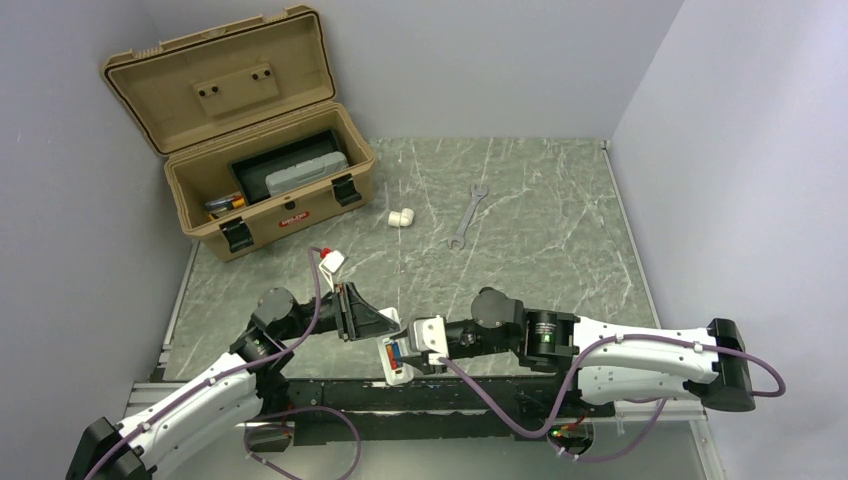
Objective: Load the batteries into the remote control
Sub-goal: Load the battery into the remote control.
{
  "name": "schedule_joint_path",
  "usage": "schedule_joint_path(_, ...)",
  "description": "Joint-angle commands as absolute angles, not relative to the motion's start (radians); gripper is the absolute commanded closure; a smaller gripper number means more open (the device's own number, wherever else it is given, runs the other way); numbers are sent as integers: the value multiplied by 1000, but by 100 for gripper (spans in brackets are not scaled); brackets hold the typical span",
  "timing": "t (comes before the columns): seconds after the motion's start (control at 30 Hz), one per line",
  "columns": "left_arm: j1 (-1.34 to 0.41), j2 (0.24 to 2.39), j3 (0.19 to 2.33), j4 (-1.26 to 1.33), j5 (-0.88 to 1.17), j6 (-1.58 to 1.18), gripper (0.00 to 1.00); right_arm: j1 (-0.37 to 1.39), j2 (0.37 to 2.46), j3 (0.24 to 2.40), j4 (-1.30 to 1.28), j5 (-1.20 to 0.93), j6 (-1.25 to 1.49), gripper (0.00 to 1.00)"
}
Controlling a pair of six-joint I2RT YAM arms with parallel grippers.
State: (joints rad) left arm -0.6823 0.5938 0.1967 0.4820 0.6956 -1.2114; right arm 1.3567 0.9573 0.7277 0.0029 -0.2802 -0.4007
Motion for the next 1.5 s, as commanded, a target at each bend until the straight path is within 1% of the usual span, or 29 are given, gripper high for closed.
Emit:
schedule_joint_path(0.0,-687,597,230,566,719,-1198,100,1343,961,719,79,-317,-397,60)
schedule_joint_path(0.47,-687,598,233,563,714,-1196,100,1332,964,685,96,-333,-351,62)
schedule_joint_path(1.47,-687,593,223,562,706,-1205,100,1330,965,687,36,-383,-334,68)
